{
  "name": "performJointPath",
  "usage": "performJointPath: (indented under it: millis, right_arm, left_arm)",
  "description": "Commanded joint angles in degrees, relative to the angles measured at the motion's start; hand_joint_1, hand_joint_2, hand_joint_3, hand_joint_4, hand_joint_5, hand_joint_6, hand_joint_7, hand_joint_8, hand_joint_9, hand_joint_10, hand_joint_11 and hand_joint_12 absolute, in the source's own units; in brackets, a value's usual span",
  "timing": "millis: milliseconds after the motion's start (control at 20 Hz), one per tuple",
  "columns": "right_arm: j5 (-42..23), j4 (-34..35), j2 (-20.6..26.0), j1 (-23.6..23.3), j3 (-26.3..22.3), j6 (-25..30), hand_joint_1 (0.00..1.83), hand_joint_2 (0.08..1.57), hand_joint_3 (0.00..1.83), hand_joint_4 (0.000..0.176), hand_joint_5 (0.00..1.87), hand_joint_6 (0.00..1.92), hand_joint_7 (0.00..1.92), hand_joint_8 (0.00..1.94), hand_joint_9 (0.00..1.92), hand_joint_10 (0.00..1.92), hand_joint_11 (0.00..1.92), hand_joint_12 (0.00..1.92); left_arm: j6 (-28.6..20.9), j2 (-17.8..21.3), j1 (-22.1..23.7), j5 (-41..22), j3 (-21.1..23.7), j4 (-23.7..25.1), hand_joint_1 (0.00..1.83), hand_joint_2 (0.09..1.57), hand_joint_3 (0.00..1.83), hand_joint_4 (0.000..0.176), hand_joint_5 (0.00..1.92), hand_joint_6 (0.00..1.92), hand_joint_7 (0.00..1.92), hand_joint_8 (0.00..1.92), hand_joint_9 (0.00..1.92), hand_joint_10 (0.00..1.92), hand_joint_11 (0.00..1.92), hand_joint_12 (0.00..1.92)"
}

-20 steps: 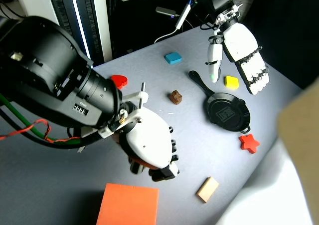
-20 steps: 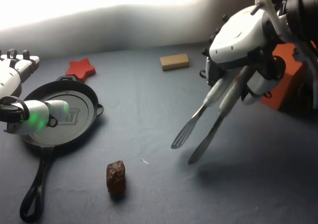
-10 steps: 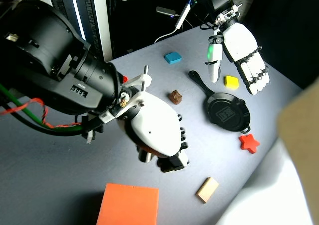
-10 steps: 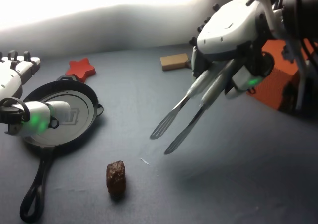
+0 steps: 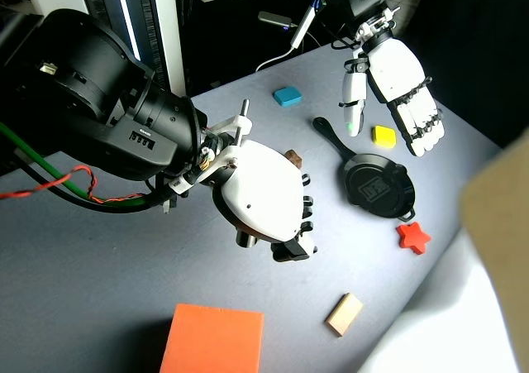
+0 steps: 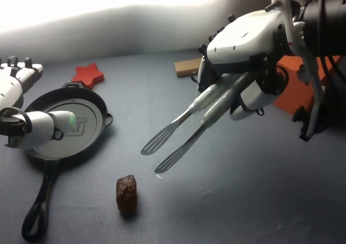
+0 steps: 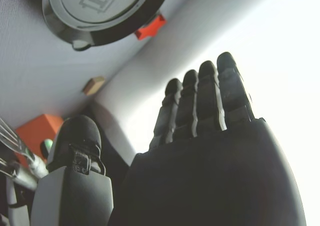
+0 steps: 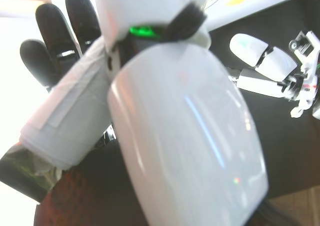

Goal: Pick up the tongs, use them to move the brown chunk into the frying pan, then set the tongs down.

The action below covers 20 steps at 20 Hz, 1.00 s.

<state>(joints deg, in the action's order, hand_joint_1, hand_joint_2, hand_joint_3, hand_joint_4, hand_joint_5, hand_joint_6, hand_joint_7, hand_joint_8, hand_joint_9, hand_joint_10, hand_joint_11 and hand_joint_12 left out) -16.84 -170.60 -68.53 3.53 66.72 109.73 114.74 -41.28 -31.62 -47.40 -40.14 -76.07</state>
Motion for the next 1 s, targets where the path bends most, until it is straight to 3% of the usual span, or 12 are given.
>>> performJointPath:
  millis: [0, 450, 950]
  right_arm:
    - [5.9, -2.0, 0.6, -0.6, -0.5, 1.0, 1.15, 1.13, 0.0, 0.0, 0.88, 0.04, 0.96, 0.0, 0.87, 0.23, 0.39, 1.41]
    - [10.7, -2.0, 1.4, 1.5, -3.2, 1.4, 1.15, 1.13, 0.0, 0.0, 0.88, 0.03, 0.96, 0.0, 0.86, 0.23, 0.39, 1.41]
    - [9.6, -2.0, 1.2, 1.4, -3.8, -1.6, 1.14, 1.14, 0.01, 0.0, 0.88, 0.03, 0.96, 0.0, 0.86, 0.23, 0.39, 1.4]
  left_arm:
    - [0.0, 0.4, 0.3, -4.4, 0.0, 3.1, 0.1, 1.24, 0.0, 0.0, 0.02, 0.01, 0.01, 0.0, 0.01, 0.0, 0.02, 0.02]
    - [0.0, 0.4, 0.0, -4.7, -0.3, 3.1, 0.05, 1.25, 0.0, 0.0, 0.0, 0.0, 0.0, 0.0, 0.0, 0.0, 0.01, 0.02]
    - [0.0, 0.4, -0.6, -4.9, -1.4, 2.6, 0.11, 1.26, 0.0, 0.0, 0.0, 0.0, 0.0, 0.0, 0.0, 0.0, 0.0, 0.0]
